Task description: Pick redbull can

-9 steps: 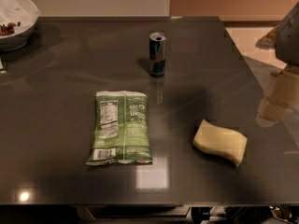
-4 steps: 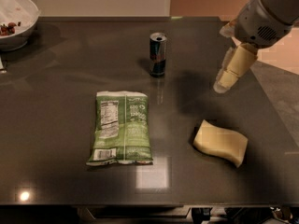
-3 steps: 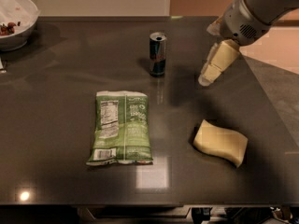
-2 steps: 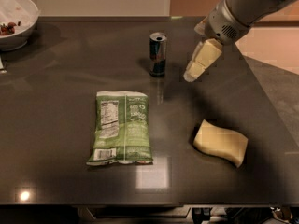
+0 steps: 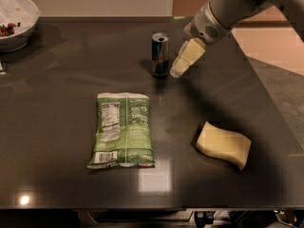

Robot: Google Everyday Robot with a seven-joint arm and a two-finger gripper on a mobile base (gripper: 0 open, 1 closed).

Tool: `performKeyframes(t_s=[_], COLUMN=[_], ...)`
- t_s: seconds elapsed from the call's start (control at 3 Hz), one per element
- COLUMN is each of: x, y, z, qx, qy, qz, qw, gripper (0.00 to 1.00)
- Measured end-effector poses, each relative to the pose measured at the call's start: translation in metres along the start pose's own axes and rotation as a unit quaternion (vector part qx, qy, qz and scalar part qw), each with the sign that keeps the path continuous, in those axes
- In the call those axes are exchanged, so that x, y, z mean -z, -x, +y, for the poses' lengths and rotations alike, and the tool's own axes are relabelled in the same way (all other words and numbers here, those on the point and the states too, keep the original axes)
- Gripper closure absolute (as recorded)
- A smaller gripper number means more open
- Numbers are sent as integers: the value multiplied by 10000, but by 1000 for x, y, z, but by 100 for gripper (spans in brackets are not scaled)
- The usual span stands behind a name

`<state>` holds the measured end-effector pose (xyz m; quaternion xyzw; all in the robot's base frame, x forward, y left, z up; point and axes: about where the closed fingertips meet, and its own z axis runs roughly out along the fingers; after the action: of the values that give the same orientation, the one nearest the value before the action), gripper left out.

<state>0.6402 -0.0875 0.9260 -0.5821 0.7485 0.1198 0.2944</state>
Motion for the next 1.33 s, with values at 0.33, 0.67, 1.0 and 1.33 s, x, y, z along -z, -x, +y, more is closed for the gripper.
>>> performKeyframes(t_s=[0.33, 0.67, 1.0, 1.33], x=[-29, -43, -54, -59], y=[14, 22, 36, 44], z=[-21, -31, -38, -38], qx=[-189, -290, -362, -418], qy=[78, 121, 185, 267], qz=[-178, -298, -504, -605], qw=[9996, 9991, 9979, 9969], gripper=[0, 0, 0, 19])
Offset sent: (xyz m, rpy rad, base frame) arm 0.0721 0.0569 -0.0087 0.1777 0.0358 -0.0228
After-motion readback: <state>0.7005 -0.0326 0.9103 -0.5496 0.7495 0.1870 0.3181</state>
